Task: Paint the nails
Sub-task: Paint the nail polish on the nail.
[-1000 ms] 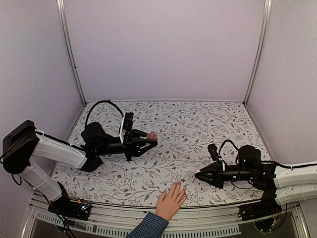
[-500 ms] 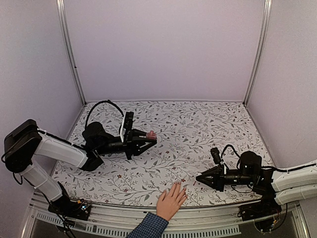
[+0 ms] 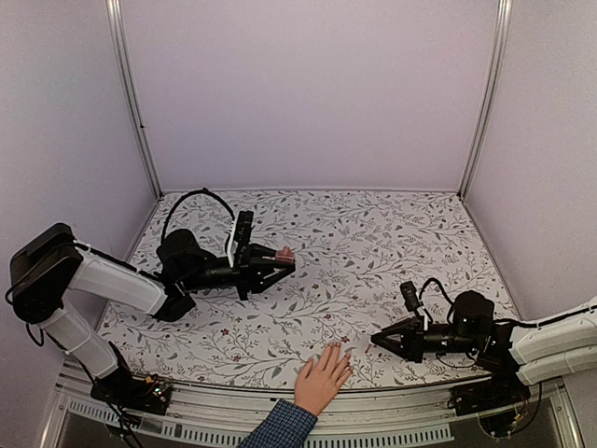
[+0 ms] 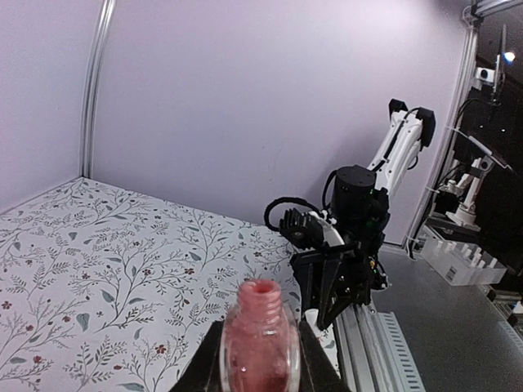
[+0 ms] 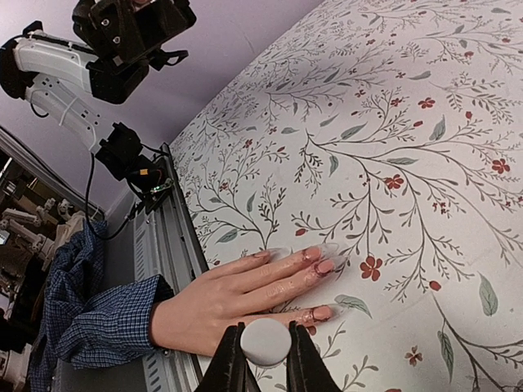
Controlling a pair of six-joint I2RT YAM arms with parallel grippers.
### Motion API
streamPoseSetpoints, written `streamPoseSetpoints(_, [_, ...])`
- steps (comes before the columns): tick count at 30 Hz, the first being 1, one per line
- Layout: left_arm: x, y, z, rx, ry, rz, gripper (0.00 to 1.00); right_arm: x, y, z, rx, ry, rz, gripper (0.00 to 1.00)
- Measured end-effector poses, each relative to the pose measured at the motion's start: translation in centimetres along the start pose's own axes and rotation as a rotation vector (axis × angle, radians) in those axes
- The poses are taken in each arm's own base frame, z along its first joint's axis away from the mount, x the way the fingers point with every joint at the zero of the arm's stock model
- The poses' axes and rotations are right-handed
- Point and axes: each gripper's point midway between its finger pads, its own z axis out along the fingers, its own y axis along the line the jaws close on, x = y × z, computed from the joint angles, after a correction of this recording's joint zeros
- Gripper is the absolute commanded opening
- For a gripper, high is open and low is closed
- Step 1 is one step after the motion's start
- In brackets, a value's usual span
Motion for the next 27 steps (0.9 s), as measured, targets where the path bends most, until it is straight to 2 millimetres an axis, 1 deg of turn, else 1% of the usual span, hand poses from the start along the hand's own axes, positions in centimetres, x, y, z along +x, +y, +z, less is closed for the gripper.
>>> streamPoseSetpoints(9, [0.0, 0.0, 0.0, 0.000, -0.001, -0.010, 0.00, 1.2, -0.1, 0.6, 0.037, 0.015, 0.047, 0.00])
streamPoseSetpoints(16, [0.0, 0.0, 0.0, 0.000, -0.001, -0.012, 0.00, 1.6, -0.4, 0.8, 0.079, 0.008, 0.077, 0.00])
streamPoseSetpoints(21, [0.0, 0.0, 0.0, 0.000, -0.002, -0.011, 0.00, 2.6, -0.7, 1.3, 0.109, 0.036, 0.086, 0.00])
streamPoseSetpoints(27, [0.0, 0.0, 0.0, -0.001, -0.002, -0.011, 0.00, 2.8, -0.8, 1.5, 0.125, 0.036, 0.092, 0.00])
